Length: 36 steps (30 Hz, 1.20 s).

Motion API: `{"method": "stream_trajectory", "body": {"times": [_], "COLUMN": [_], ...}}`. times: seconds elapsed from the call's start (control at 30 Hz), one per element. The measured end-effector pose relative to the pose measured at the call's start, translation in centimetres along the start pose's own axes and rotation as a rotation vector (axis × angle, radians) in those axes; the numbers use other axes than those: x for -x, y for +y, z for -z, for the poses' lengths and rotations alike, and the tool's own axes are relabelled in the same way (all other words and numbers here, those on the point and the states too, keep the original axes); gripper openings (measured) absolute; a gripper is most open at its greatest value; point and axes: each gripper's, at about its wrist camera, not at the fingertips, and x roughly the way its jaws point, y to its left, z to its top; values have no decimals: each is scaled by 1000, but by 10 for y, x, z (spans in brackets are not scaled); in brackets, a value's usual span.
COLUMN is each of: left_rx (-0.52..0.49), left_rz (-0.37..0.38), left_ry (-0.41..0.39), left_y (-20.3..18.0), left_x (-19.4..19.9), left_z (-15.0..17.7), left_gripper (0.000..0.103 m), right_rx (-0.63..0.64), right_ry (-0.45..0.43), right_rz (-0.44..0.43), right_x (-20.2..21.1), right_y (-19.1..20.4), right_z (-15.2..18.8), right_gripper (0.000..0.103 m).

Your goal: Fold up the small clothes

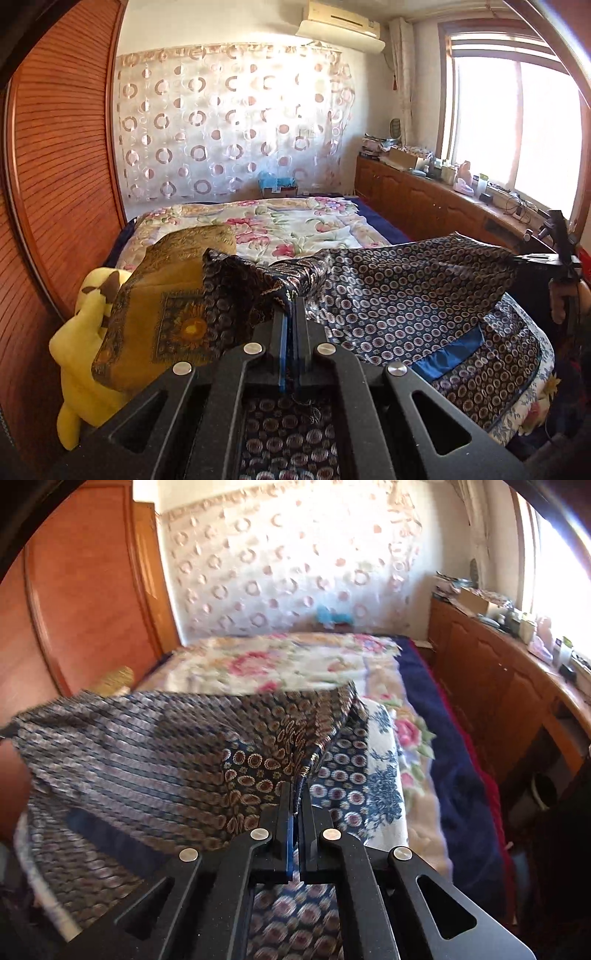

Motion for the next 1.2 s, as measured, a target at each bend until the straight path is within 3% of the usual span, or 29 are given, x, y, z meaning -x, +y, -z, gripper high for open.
{"method": "stream_trajectory", "body": {"times": [0.2,0.57,0.87,1.1,1.2], "left_rx": [46,180,184,162,172], "left_rz": [-38,-59,-57,-114,-104], "left_ry": [61,159,190,212,215], "left_y": [26,61,58,54,54], "left_x": [-2,-7,-10,-13,-15], "left_z": [35,92,104,108,109], "left_gripper": [3,3,3,3,3], "right_rx": [12,-48,-20,-5,10], "right_ry": [-9,61,114,115,96], "right_rz": [-23,-6,26,44,67], "right_x": [38,43,31,26,32], "right_y": [-1,-23,-13,-5,-2], "right_z": [28,63,57,51,53], "right_gripper": [1,1,1,1,2]}}
